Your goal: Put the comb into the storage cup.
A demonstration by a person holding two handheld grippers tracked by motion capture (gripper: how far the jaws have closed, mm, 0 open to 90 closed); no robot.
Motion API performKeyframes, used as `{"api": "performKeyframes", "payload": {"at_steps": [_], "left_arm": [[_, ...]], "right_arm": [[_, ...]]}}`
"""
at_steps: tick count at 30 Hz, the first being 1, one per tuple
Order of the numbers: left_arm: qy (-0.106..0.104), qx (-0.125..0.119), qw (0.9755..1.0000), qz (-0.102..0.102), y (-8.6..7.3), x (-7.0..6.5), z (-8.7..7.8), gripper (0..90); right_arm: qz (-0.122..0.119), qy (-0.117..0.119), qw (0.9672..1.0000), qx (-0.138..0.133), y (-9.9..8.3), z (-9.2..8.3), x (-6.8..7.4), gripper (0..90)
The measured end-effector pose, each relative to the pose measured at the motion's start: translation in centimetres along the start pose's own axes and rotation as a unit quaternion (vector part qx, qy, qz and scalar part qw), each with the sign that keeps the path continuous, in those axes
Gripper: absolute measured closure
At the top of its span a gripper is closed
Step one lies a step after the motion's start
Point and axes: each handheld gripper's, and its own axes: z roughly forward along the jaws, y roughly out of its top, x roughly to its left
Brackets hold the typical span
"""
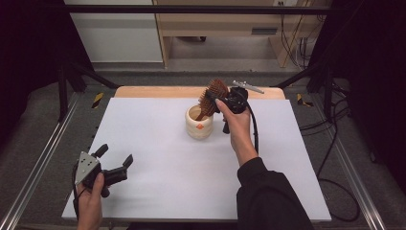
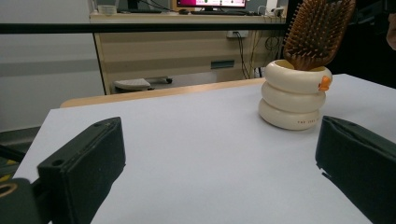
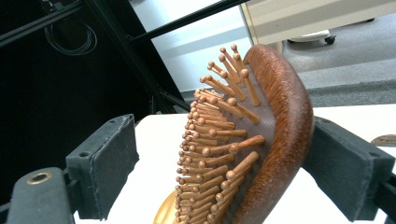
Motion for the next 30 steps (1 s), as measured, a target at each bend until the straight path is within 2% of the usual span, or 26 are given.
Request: {"api": "performKeyframes", "payload": {"at_steps": [30], "left_arm": [[0.001, 0.0, 1.0, -0.001, -0.01, 0.05, -0.02, 1.8]], "right_arm": [[-0.01, -0.008, 0.9999, -0.001, 0.44, -0.83, -0.18, 11.5]]}}
